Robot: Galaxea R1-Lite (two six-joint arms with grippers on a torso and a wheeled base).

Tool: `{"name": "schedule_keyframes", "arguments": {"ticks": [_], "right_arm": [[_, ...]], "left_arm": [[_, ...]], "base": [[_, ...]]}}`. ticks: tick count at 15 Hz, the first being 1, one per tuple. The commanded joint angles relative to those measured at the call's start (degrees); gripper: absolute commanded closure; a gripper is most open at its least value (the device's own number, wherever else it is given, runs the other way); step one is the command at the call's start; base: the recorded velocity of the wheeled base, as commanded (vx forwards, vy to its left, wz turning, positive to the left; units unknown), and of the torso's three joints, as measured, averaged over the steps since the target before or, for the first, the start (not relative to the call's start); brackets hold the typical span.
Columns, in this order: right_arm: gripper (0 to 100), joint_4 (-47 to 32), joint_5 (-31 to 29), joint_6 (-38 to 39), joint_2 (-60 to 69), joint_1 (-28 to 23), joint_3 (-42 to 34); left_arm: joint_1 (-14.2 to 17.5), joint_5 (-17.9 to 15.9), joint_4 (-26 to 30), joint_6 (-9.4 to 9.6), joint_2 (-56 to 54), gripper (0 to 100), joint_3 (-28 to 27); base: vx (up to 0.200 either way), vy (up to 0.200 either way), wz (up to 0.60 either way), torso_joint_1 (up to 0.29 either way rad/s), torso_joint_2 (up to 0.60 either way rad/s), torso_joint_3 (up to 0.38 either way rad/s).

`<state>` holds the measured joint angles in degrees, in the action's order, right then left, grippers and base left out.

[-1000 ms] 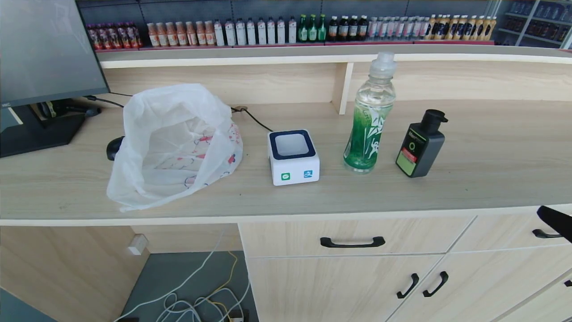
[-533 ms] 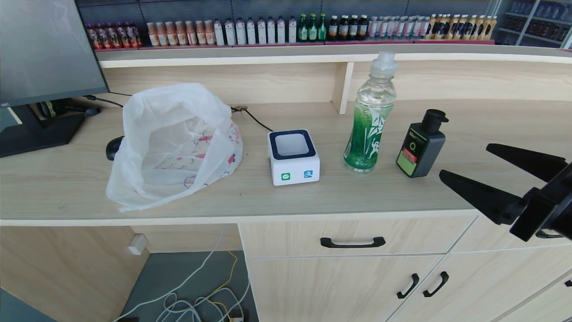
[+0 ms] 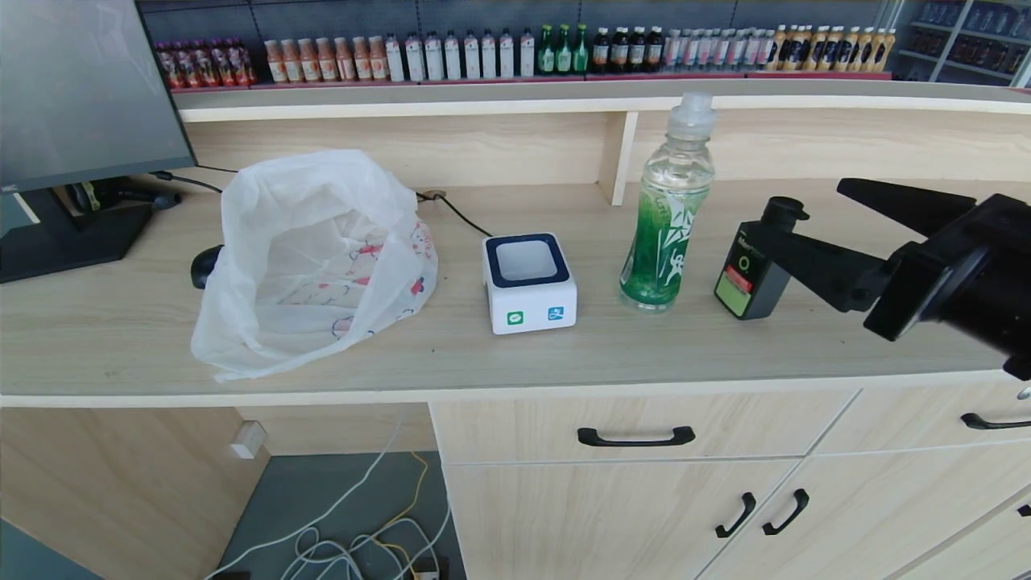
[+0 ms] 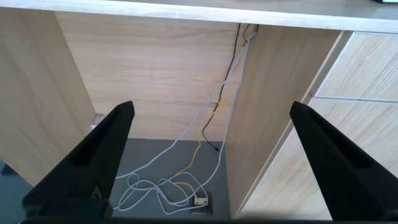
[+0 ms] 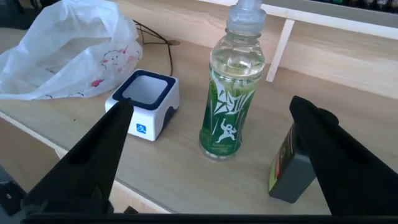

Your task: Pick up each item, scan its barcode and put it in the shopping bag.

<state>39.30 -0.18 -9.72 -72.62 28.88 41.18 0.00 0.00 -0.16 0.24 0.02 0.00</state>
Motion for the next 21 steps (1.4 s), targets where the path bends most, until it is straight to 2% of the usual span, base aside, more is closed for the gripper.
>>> {"name": "schedule_keyframes", "arguments": {"ticks": [1,3,5,9,11,16,21], "right_arm": [[0,0.1,-2.5,0.0,-3.7,0.5,3.9],[0,0.2,-3.7,-0.1,-4.5,2.2,4.3],[0,0.2,-7.5,-1.5,-4.5,2.7,4.3],[0,1.4,-10.7,-3.4,-6.6,6.4,5.1],[0,1.5,-10.8,-1.9,-8.1,7.9,6.1],[0,1.4,-11.2,-1.4,-11.2,7.9,7.6],[0,2.9,-16.1,2.6,-15.1,7.4,7.5]], "left_arm": [[0.0,0.0,0.0,0.02,0.0,0,0.0],[0.0,0.0,0.0,0.02,0.0,0,0.0],[0.0,0.0,0.0,0.02,0.0,0,0.0],[0.0,0.0,0.0,0.02,0.0,0,0.0],[0.0,0.0,0.0,0.02,0.0,0,0.0],[0.0,0.0,0.0,0.02,0.0,0,0.0],[0.0,0.0,0.0,0.02,0.0,0,0.0]], "base": [[0.0,0.0,0.0,0.0,0.0,0.0],[0.0,0.0,0.0,0.0,0.0,0.0],[0.0,0.0,0.0,0.0,0.0,0.0],[0.0,0.0,0.0,0.0,0.0,0.0],[0.0,0.0,0.0,0.0,0.0,0.0],[0.0,0.0,0.0,0.0,0.0,0.0],[0.0,0.0,0.0,0.0,0.0,0.0]]}}
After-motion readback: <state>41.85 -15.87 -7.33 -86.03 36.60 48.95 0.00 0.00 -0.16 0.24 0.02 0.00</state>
